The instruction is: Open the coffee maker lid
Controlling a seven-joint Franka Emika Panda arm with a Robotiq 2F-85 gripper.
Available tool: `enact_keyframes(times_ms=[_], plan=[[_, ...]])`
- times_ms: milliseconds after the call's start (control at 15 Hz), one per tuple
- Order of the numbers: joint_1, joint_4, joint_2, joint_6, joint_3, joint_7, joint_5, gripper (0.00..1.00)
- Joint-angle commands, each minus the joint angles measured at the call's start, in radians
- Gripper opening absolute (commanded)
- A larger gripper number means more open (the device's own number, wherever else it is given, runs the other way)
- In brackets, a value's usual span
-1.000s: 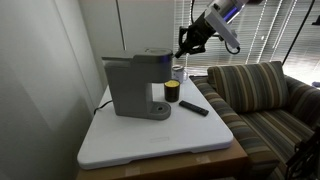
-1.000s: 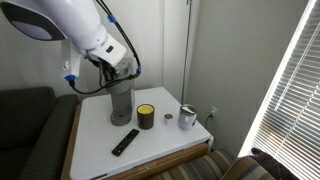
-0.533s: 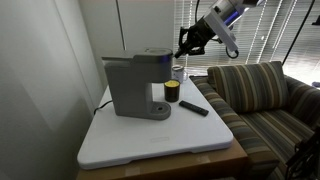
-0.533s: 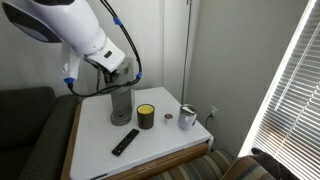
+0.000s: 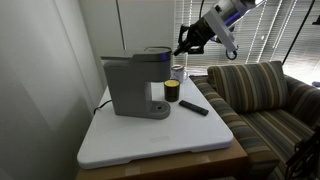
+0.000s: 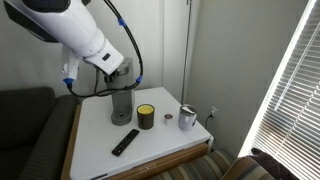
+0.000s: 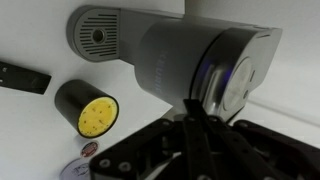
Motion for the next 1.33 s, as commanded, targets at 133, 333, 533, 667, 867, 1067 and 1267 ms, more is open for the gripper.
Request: enact_keyframes(times_ms=[133, 333, 533, 667, 867, 1067, 1267], plan=[[-0.003, 0.054, -0.016, -0.034, 0.003, -0.065, 0.075, 0.00], [-0.001, 0.071, -0.027, -0.040, 0.004, -0.069, 0.075, 0.00], [0.000, 0.077, -0.029, -0.047, 0.005, -0.073, 0.077, 0.00], [0.001, 0.080, -0.032, -0.050, 0.006, -0.073, 0.076, 0.00], [0.004, 0.091, -0.036, -0.052, 0.010, -0.081, 0.076, 0.00], [0.008, 0.108, -0.038, -0.056, 0.015, -0.089, 0.072, 0.00], [0.013, 0.123, -0.038, -0.061, 0.020, -0.098, 0.069, 0.00]])
